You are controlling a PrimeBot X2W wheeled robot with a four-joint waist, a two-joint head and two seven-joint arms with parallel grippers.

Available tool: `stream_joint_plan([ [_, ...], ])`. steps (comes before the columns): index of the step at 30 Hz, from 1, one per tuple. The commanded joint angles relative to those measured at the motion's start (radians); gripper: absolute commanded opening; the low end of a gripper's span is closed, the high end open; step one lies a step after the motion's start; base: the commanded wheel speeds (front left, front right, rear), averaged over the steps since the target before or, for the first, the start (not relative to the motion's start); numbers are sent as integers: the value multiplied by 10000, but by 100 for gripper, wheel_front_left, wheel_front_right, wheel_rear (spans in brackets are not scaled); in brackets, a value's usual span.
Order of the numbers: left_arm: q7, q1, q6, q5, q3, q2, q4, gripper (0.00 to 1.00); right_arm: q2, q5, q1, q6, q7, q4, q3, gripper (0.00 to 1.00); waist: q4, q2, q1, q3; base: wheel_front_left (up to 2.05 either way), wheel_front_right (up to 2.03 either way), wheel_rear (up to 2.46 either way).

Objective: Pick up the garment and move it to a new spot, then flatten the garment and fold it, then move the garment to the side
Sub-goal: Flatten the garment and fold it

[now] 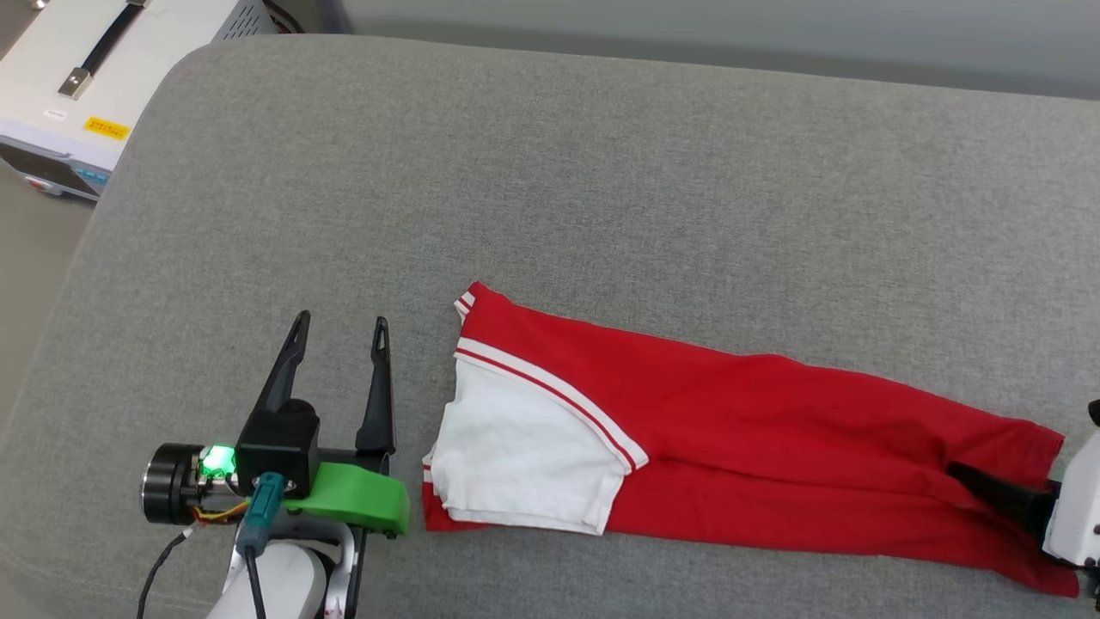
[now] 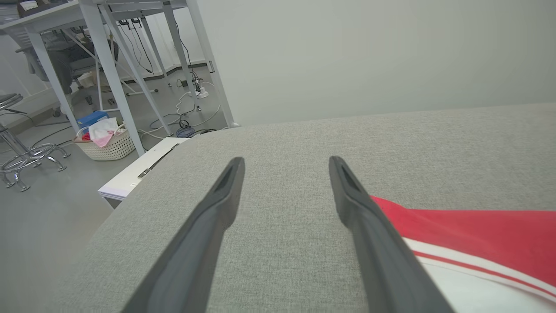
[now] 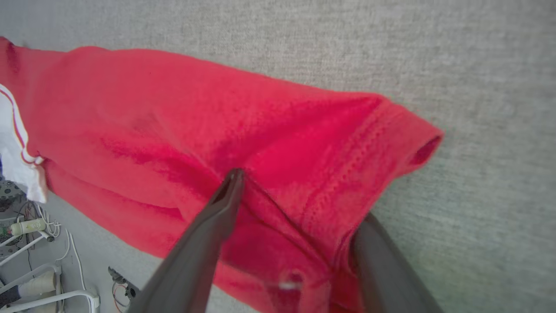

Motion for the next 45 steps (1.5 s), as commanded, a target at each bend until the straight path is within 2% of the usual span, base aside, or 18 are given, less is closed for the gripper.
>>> stream_joint_plan([
  [1, -58, 227, -133, 262, 224, -183, 43, 100, 348, 45, 59, -4, 78, 87, 404, 100, 55, 0, 0, 25, 0, 0, 0],
  [7, -58, 666, -567, 1085, 1137, -893, 46, 100, 501, -109, -67, -4, -199, 324, 871, 100, 91, 0, 0, -15, 0, 0, 0],
  [8, -58, 737, -634, 1187, 1248, -984, 51, 100, 496, -125, -93, -4, -250, 343, 928, 51, 81, 0, 0, -24, 0, 0, 0],
  [9, -58, 818, -727, 1308, 1368, -1094, 63, 100, 469, -168, -126, -4, -378, 361, 971, 10, 72, 0, 0, -36, 0, 0, 0],
  [10, -58, 871, -801, 1401, 1459, -1175, 73, 100, 444, -165, -138, -4, -450, 375, 1006, 0, 62, 0, 0, -50, 0, 0, 0],
  [17, -58, 1285, -1282, 2079, 2044, -1601, -38, 100, -42, 124, -146, -4, -1003, 571, 955, 0, -138, 0, 0, -379, 0, 0, 0],
  [26, -59, 1797, -1792, 2511, 2561, -1930, -131, 100, -1431, -48, 182, -4, -1754, 1521, 248, 0, -379, 0, 0, -960, 0, 0, 0],
  [34, -59, 2030, -2208, 2587, 2827, -2157, -127, 100, -1917, -440, 276, -4, -2037, 2278, -75, 0, -467, 0, 0, -1266, 0, 0, 0],
  [39, -59, 2174, -2370, 2638, 2990, -2242, -83, 100, -2020, -321, 450, -4, -2022, 1830, -196, 0, -558, 0, 0, -1436, 0, 0, 0],
  [45, -59, 2320, -2532, 2745, 3058, -2339, -5, 100, -1719, -16, 573, -4, -1752, 279, -170, 0, -715, 0, 0, -1561, 0, 0, 0],
])
